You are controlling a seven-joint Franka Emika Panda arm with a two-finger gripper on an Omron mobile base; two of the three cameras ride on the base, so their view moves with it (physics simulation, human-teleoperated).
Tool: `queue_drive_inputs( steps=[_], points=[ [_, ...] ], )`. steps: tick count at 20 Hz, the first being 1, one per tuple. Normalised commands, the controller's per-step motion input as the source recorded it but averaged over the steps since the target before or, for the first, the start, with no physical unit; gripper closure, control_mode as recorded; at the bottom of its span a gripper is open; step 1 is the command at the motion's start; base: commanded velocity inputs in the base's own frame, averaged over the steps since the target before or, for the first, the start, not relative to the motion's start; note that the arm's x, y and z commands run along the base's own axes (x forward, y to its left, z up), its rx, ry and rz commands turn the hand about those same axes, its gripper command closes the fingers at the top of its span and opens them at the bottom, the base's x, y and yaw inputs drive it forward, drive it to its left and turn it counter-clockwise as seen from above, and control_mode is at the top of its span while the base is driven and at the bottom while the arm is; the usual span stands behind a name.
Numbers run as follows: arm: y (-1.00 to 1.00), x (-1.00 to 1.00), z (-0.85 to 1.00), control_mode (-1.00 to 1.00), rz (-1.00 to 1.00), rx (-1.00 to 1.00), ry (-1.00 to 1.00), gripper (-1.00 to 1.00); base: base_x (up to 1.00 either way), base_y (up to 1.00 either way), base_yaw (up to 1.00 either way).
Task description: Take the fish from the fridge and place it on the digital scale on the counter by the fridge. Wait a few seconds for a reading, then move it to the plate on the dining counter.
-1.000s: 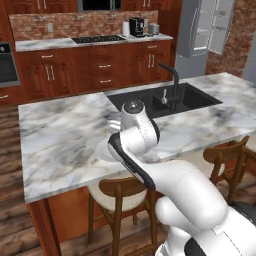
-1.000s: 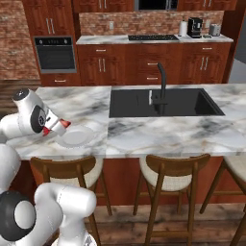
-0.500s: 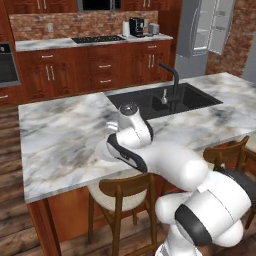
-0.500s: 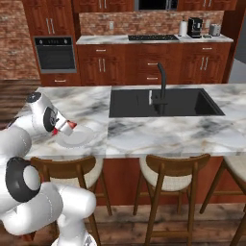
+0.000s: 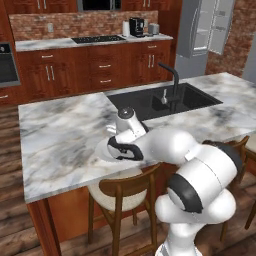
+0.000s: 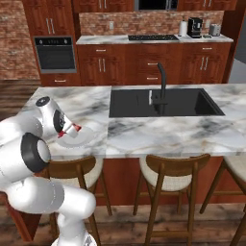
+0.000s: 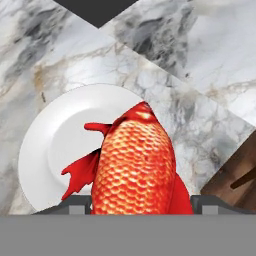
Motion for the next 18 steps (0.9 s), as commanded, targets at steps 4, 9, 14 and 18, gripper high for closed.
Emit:
queue_drive_inputs(
  steps=[4, 9, 14, 18],
  points=[
    [0.00, 0.43, -0.27, -1.00, -0.03, 0.00, 0.04, 1.00, 0.00, 0.00, 0.00],
    [0.03, 0.32, -0.35, -1.00, -0.03, 0.00, 0.04, 1.00, 0.00, 0.00, 0.00],
    [0.16, 0.08, -0.44, -1.00, -0.02, 0.00, 0.02, 1.00, 0.00, 0.00, 0.00],
    [0.13, 0.19, -0.37, -1.00, -0.02, 0.00, 0.04, 1.00, 0.00, 0.00, 0.00]
  ],
)
